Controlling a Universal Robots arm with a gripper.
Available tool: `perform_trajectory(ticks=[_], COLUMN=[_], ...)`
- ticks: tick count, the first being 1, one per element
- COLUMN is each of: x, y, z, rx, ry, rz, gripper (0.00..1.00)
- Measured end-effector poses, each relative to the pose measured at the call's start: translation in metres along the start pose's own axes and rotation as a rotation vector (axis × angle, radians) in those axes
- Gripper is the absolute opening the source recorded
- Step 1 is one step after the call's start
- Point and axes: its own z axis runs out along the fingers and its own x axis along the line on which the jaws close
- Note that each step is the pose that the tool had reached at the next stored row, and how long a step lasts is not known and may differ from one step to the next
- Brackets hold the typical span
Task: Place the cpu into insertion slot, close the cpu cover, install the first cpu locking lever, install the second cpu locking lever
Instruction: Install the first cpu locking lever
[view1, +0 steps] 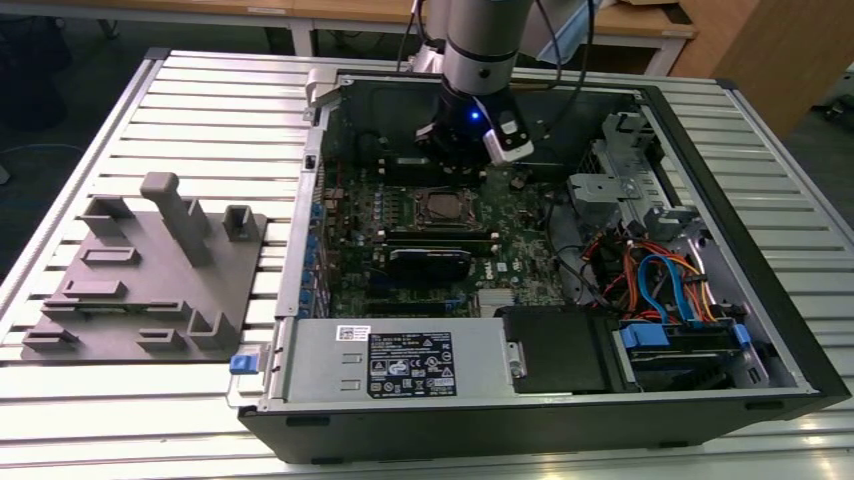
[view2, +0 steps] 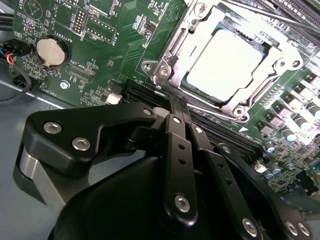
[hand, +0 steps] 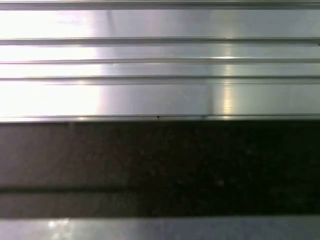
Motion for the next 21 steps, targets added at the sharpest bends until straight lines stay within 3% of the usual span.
perform_trajectory(ticks=[11, 16, 21], x=[-0.0003, -0.0003, -0.0002], y=[0.0018, 0.0025, 0.0045], z=[0.0001, 0.0002, 0.0004], rx=[0.0000, 0.0222, 0.0237], ry=[0.0000, -0.0007, -0.0007], rz=[0.000, 0.000, 0.000], gripper=[0.10, 0.10, 0.10])
